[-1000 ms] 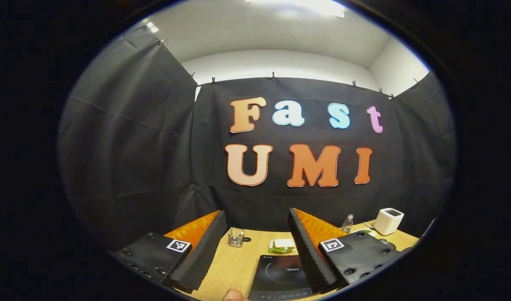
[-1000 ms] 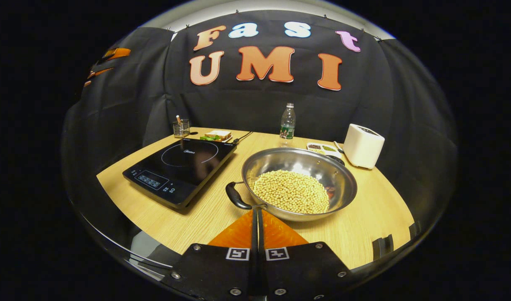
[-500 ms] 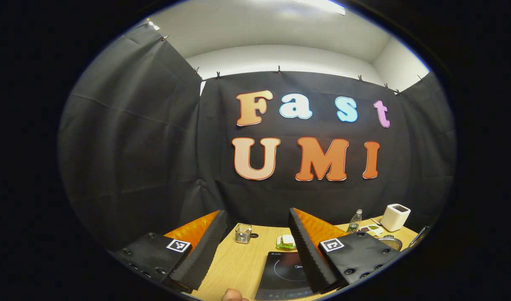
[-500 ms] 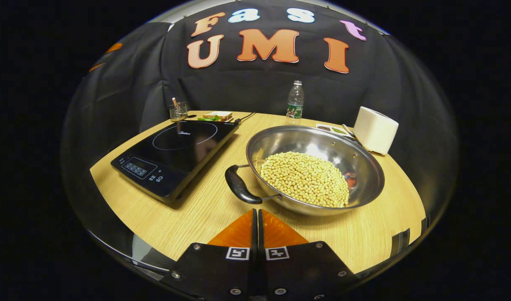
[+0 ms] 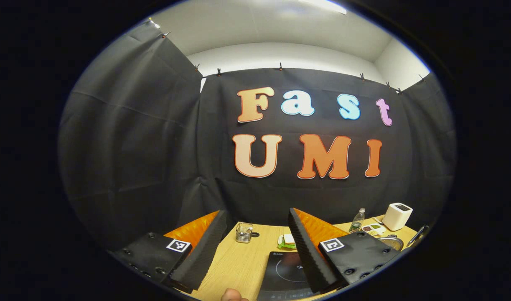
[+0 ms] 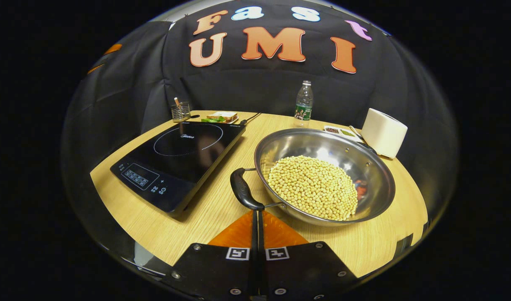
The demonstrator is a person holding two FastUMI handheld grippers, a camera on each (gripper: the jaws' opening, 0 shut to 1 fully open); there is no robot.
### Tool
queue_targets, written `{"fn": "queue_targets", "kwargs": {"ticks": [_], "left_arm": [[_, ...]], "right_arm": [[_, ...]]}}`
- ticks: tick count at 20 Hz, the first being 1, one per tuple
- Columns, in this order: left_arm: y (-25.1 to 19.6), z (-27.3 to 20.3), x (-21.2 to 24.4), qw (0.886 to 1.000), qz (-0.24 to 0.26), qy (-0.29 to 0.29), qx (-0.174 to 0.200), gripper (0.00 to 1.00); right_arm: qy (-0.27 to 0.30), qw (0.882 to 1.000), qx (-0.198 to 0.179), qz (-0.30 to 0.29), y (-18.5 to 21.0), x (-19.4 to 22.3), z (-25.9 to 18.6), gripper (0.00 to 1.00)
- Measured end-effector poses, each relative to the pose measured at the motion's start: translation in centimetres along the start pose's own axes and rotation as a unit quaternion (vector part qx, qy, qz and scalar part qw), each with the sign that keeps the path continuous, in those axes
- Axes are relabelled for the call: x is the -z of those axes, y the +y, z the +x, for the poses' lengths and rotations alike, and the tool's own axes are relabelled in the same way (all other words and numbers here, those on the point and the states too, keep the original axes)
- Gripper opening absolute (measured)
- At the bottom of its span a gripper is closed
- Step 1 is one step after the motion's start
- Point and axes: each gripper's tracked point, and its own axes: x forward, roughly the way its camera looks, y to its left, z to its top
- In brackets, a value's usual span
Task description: First push the handle of the pot to place it horizontally, then grasp the pot with both hands and set it on the induction cooktop.
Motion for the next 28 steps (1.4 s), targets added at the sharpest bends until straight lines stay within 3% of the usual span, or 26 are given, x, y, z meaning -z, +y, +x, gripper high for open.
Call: {"fn": "queue_targets", "kwargs": {"ticks": [12, 28], "left_arm": [[0.2, 0.2, -1.1, 1.000, 0.014, -0.012, 0.006, 0.97], [4.2, -0.3, 0.1, 1.000, 0.017, -0.008, -0.025, 0.97]], "right_arm": [[0.004, 0.999, -0.003, 0.038, 2.2, -1.7, 2.4, 0.00], [0.004, 0.994, 0.007, 0.112, 4.2, -3.9, 5.6, 0.00]]}}
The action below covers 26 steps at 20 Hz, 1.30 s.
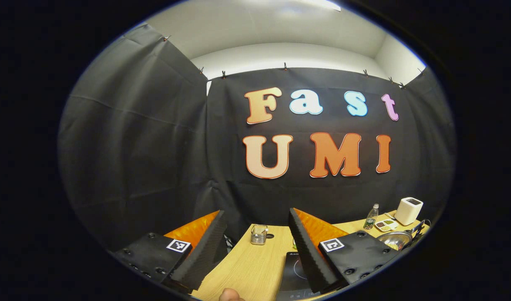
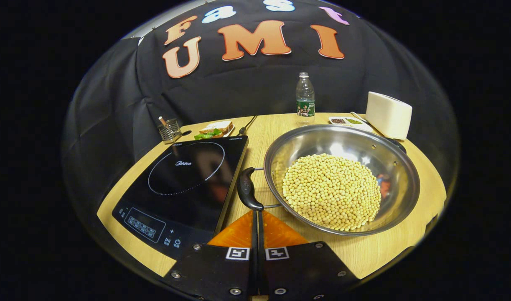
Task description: First push the handle of the pot to place it horizontally, then grasp the pot with both hands and set it on the induction cooktop.
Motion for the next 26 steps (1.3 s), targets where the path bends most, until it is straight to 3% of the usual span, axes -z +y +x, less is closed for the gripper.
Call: {"fn": "queue_targets", "kwargs": {"ticks": [19, 26], "left_arm": [[2.6, 0.3, 2.6, 0.999, -0.015, 0.023, -0.022, 0.97], [-0.8, -0.5, 3.0, 0.999, -0.029, 0.033, 0.002, 0.97]], "right_arm": [[-0.014, 0.999, 0.022, 0.021, 0.3, -2.3, 3.4, 0.00], [-0.056, 0.998, -0.002, 0.018, -0.4, -4.7, -1.1, 0.00]]}}
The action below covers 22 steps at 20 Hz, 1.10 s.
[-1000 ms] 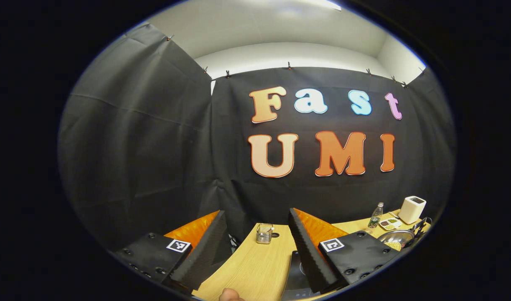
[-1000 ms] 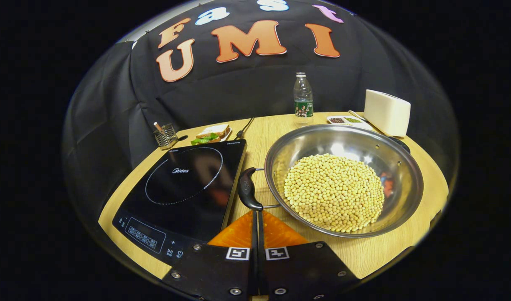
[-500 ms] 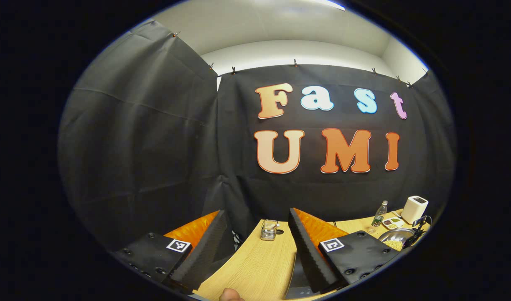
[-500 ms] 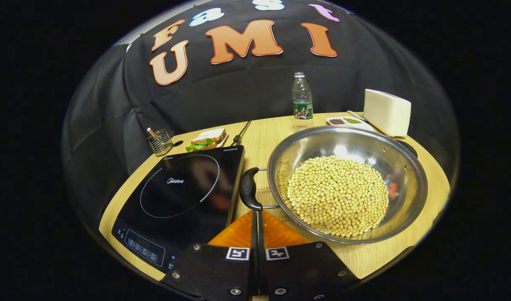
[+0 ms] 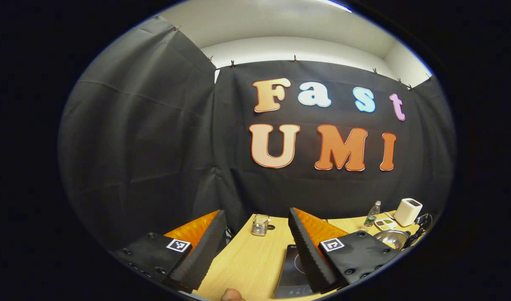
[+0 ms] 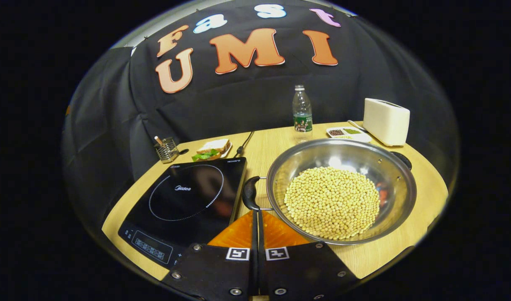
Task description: First push the handle of the pot to place it horizontally, then grasp the pot with both hands and set it on the induction cooktop.
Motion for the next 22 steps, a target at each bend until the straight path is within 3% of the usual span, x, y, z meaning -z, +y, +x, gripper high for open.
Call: {"fn": "queue_targets", "kwargs": {"ticks": [7, 14, 18, 20, 21, 22], "left_arm": [[-8.6, -1.1, 1.0, 0.997, -0.012, 0.003, 0.076, 0.97], [-18.0, -1.2, 2.4, 0.989, -0.023, 0.013, 0.145, 0.97], [-22.3, -0.4, 3.8, 0.987, -0.007, 0.014, 0.159, 0.97], [-24.8, 0.1, 5.2, 0.986, -0.002, 0.024, 0.166, 0.97], [-25.9, 0.4, 5.7, 0.985, 0.004, 0.025, 0.168, 0.97], [-26.9, 0.8, 6.2, 0.985, 0.014, 0.025, 0.168, 0.98]], "right_arm": [[-0.056, 0.998, 0.026, -0.006, -6.3, -4.1, -4.5, 0.00], [-0.095, 0.992, 0.079, -0.011, -14.7, -7.6, -7.4, 0.04], [-0.106, 0.989, 0.102, -0.005, -18.9, -8.8, -8.1, 0.18], [-0.108, 0.987, 0.116, 0.000, -21.0, -9.1, -8.1, 0.37], [-0.107, 0.987, 0.121, 0.001, -22.0, -9.0, -8.2, 0.52], [-0.105, 0.986, 0.127, 0.002, -22.9, -9.0, -8.0, 0.59]]}}
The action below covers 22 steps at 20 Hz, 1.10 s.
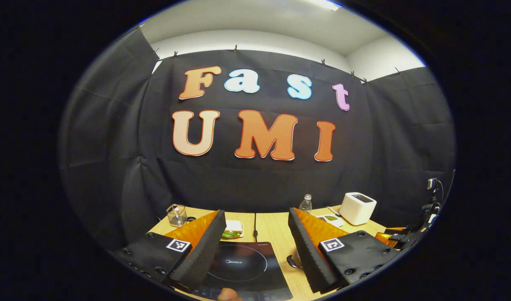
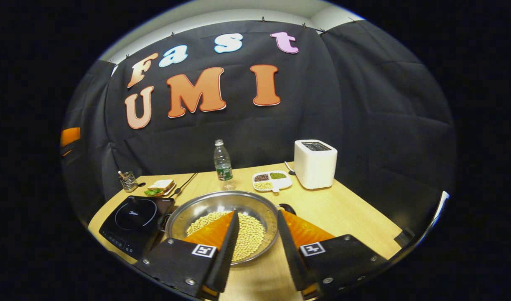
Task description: First push the handle of the pot to place it horizontally, then grasp the pot with both hands and set it on the induction cooktop.
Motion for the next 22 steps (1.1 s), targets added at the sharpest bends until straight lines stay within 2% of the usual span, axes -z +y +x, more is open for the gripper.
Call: {"fn": "queue_targets", "kwargs": {"ticks": [1, 3, 5, 10, 15, 22], "left_arm": [[-0.8, 0.6, 0.6, 1.000, 0.006, 0.001, 0.002, 0.98], [-3.1, 1.9, 2.3, 1.000, 0.008, 0.011, 0.014, 0.97], [-5.0, 3.2, 4.6, 0.999, 0.001, 0.034, 0.025, 0.97], [-8.8, 6.6, 11.5, 0.993, -0.006, 0.104, 0.052, 0.98], [-12.7, 6.8, 19.4, 0.974, -0.018, 0.204, 0.099, 0.99], [-13.1, 8.6, 24.0, 0.962, -0.018, 0.260, 0.086, 0.99]], "right_arm": [[0.003, 1.000, 0.004, 0.000, -0.8, 0.2, 0.4, 0.72], [0.008, 1.000, 0.011, -0.003, -2.2, 0.5, 1.1, 0.86], [0.012, 1.000, 0.015, -0.005, -3.2, 0.8, 2.0, 0.94], [0.025, 0.999, 0.018, -0.011, -4.8, 1.2, 4.9, 0.94], [0.045, 0.999, 0.024, -0.019, -5.6, 1.9, 7.7, 0.94], [0.076, 0.997, 0.023, -0.025, -5.9, 3.6, 10.8, 0.94]]}}
